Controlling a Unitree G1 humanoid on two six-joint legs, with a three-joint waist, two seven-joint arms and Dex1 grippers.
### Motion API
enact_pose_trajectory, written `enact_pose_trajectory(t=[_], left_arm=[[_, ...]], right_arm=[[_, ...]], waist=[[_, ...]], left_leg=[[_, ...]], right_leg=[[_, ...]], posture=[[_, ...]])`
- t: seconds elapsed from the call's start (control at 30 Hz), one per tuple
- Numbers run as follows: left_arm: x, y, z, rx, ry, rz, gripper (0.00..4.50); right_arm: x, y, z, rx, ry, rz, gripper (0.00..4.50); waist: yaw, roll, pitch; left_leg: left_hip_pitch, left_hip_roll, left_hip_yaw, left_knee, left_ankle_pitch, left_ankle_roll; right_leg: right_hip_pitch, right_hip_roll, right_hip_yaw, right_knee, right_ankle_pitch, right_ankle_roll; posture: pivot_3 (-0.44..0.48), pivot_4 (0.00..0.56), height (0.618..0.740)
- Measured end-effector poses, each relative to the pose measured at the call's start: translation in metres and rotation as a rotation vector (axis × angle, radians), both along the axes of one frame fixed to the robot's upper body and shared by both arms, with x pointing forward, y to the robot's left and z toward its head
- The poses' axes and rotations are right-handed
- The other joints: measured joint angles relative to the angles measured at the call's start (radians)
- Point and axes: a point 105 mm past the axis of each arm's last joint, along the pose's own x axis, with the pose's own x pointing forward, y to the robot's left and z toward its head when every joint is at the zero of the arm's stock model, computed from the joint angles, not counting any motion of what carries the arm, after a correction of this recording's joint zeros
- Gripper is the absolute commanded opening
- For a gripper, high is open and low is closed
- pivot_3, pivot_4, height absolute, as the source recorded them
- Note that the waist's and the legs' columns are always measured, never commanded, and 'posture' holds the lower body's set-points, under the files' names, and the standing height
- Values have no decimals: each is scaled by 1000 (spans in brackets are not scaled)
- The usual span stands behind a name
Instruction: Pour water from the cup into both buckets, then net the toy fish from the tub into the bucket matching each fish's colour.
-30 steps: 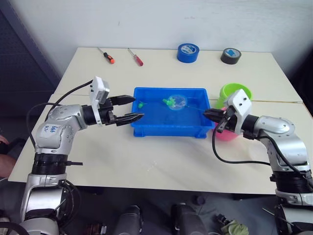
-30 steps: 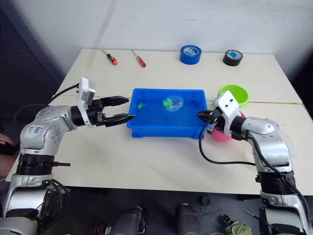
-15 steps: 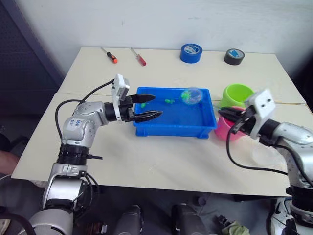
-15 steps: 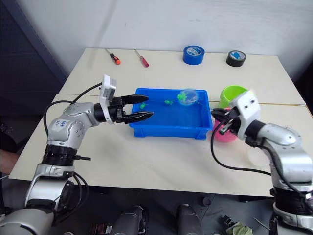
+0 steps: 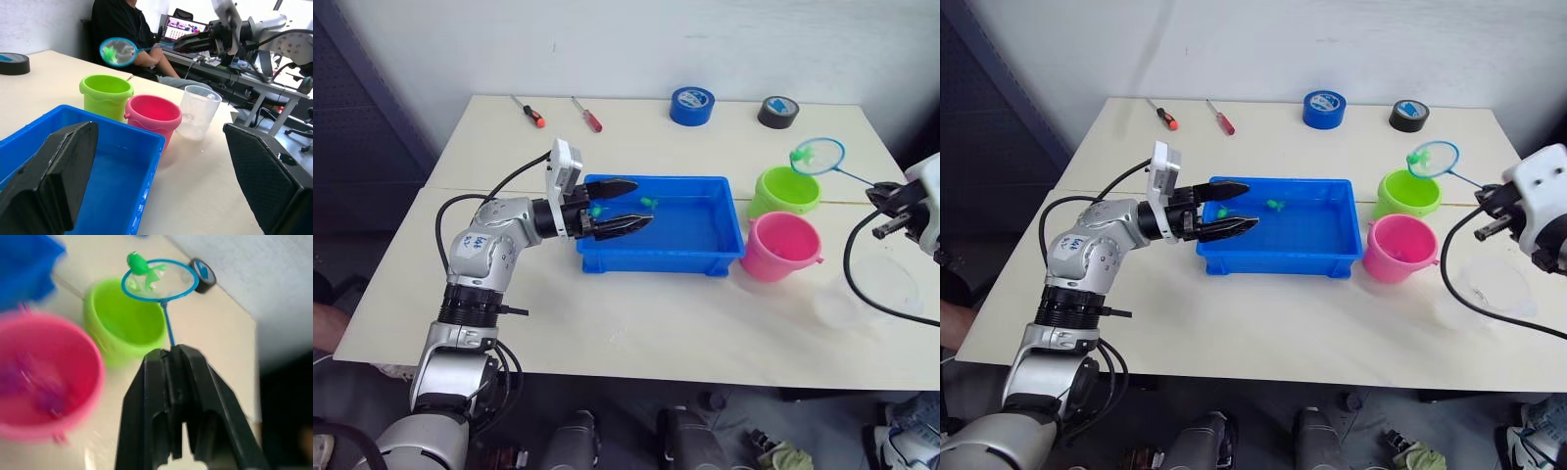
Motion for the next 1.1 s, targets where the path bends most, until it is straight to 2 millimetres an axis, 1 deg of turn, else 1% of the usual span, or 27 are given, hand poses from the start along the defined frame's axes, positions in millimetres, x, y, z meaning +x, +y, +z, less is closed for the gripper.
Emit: enact_pose_trajectory(t=[0.07,0.2,0.27,0.33,0.4,0.5,0.57,0.63,0.67,0.7,0.73,0.77,0.8,0.83,0.87,0.93,1.0,1.03,1.1], left_arm=[[0,0,0,2,-4,4,4451],[1,1,0,3,-6,14,4451],[1,1,0,3,-6,17,4451],[2,2,1,2,-8,24,4451],[2,3,1,3,-12,26,4451],[4,5,1,11,-20,39,4451],[5,9,-1,23,-25,54,4451],[7,15,-6,36,-17,74,4451],[8,21,-9,46,-9,92,4451],[10,30,-15,69,5,114,4451],[10,35,-19,85,15,129,4451],[9,44,-25,110,25,144,4451],[9,54,-29,134,34,169,4451],[8,64,-31,146,40,194,4451],[8,71,-32,153,45,212,4451],[7,80,-32,165,44,237,4451],[2,91,-36,186,47,265,4451],[-1,95,-40,197,56,278,4451],[-6,96,-44,206,63,294,4451]], right_arm=[[5,-1,-5,-161,-6,4,0],[14,-6,-11,-556,-12,38,0],[16,-2,-12,-694,-15,85,0],[16,2,-19,-874,-1,159,0],[17,2,-22,-939,-3,186,0],[19,1,-12,-944,-46,184,0],[18,-4,-5,-905,-55,159,0],[17,-7,1,-830,-64,132,0],[18,-6,6,-728,-84,114,0],[21,-1,12,-491,-124,82,0],[22,7,15,-341,-147,87,0],[24,22,12,-110,-114,124,0],[23,43,8,58,-62,191,0],[20,62,4,157,-6,258,0],[17,74,1,213,41,296,0],[13,88,-1,291,108,331,0],[15,108,-3,420,159,383,0],[15,123,-10,496,216,420,0],[14,146,-37,573,368,459,0]], waist=[[0,0,0],[0,0,0],[0,0,0],[0,0,0],[0,0,0],[0,0,0],[0,0,0],[0,0,0],[-2,0,0],[-9,-1,0],[-14,-1,0],[-19,-1,0],[-24,-1,0],[-26,-1,0],[-24,-1,0],[-16,-1,0],[-15,-1,0],[-16,-1,0],[-10,-1,0]], left_leg=[[0,0,1,0,0,0],[0,0,1,0,0,0],[0,0,1,0,1,-1],[0,0,1,0,1,-1],[0,0,1,1,1,-1],[0,0,1,1,1,-1],[0,0,1,0,1,-1],[0,0,1,1,1,-1],[1,0,1,0,1,-1],[2,2,1,1,1,-1],[2,3,1,1,1,-2],[2,3,0,0,2,-2],[2,5,-1,0,2,-3],[2,6,-2,0,2,-3],[2,5,-3,0,1,-3],[1,3,-5,0,1,-3],[1,3,-5,1,0,-2],[1,3,-5,1,0,-2],[0,2,-7,1,0,-2]], right_leg=[[0,0,1,0,0,0],[0,0,1,0,0,0],[0,0,1,0,0,0],[0,0,0,0,0,0],[0,0,1,0,0,0],[0,0,1,0,0,0],[0,0,0,0,0,0],[0,0,0,0,0,0],[0,1,0,0,0,0],[2,1,0,-1,0,0],[2,1,0,0,0,0],[2,1,0,1,0,0],[2,0,0,1,0,0],[2,0,-1,2,0,0],[1,0,-1,2,0,-1],[2,-2,-1,1,0,-1],[3,-4,-1,0,0,-1],[3,-4,0,0,0,-1],[3,-6,1,0,0,-1]], posture=[[0,150,740],[0,150,740],[0,150,740],[0,150,740],[0,150,740],[0,150,740],[0,150,740],[0,150,740],[0,150,740],[0,150,740],[0,150,740],[0,150,740],[0,150,740],[0,150,740],[0,150,740],[0,150,740],[0,150,740],[0,150,740],[0,150,740]])
